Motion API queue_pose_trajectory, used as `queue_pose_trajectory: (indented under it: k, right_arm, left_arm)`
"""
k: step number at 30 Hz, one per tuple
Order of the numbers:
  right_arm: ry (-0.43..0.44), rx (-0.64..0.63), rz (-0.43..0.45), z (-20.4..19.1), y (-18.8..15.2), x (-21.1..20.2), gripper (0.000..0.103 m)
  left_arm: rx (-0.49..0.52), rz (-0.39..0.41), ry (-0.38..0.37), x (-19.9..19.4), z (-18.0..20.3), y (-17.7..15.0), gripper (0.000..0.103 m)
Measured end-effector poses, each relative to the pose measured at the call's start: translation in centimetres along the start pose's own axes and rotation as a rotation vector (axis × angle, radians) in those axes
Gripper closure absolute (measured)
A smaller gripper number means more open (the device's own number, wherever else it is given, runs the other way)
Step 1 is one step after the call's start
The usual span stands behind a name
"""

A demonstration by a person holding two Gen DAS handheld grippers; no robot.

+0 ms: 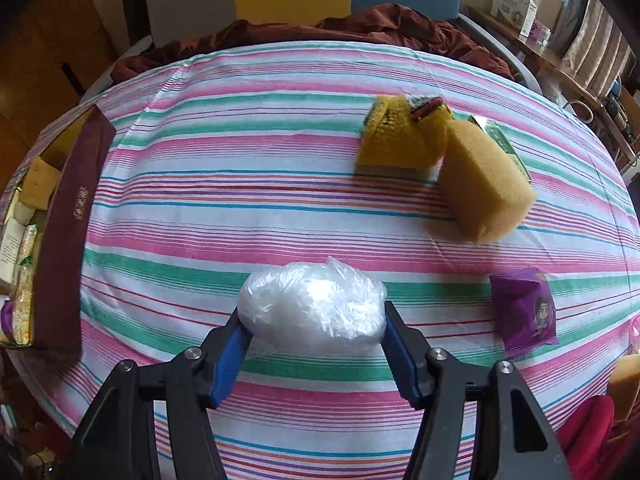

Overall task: Organize objects
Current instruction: 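Carry the clear plastic bag into the gold box and release it with the right tool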

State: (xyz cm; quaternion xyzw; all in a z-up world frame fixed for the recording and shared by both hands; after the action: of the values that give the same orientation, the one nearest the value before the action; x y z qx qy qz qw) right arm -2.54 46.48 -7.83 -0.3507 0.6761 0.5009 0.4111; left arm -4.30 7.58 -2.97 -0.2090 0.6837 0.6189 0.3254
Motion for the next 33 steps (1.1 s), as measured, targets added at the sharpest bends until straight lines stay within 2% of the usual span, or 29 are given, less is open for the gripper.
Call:
queue_pose_trajectory:
  k: [3,6,10,14,17,20,26,29,33]
  right_arm:
    - [0.071,-0.003,0.034,-1.9,-0.1,-1.3,0.04]
    - [0.134,-0.065,0.081,-5.3,0.3,-3.3,0.04]
    - [0.24,-0.194,0.136,-12.2,0.6,-6.2,0.04]
    - [0.316,-0.31,0.13,-18.6,1.0,-5.8,0.04]
    - [0.327,-0.391,0.09,-22.4,0.5,-4.2,0.04]
    - [0.301,-0.475,0.038,-25.5,-0.4,-2.0,0.039]
    - [0.285,-0.538,-0.093,-28.0,-1.9,2.2,0.036]
    - [0.305,-0.538,-0.102,-28.3,-2.6,2.6,0.035]
    - [0.305,-0.537,-0.074,-28.3,-2.9,1.9,0.027]
  left_arm:
    - [-0.004,0.013,0.005,-0.5,-0.5,0.0,0.027]
    - [-0.019,0.014,0.012,-0.7,-1.3,-0.1,0.026]
    - [-0.057,0.013,0.035,-0.9,-2.9,-0.3,0.019]
    - [-0.11,0.025,0.065,-1.4,-5.0,-0.2,0.015]
    - [-0.148,0.046,0.079,-2.0,-6.8,-0.1,0.01]
    - [-0.195,0.044,0.089,-2.2,-8.3,0.0,0.006]
    - [-0.249,0.023,0.111,-1.4,-9.8,-0.4,0.006]
    - [-0.251,0.032,0.116,-1.4,-9.9,-0.5,0.006]
    - [-0.234,0.06,0.12,-1.6,-9.7,-0.6,0.006]
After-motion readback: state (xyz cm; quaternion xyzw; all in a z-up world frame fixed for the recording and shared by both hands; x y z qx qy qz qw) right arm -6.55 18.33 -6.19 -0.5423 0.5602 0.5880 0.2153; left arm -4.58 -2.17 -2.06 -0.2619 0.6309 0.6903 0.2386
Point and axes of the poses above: each gripper's, at about its wrist camera, not at the fingertips, and x roughly the way its jaws point, z to its right, y to its top, the point moved 1 cm from there along x, roughly the way its jaws point, and after that the axes turned 6 degrees about y, right-handed, at the moved point
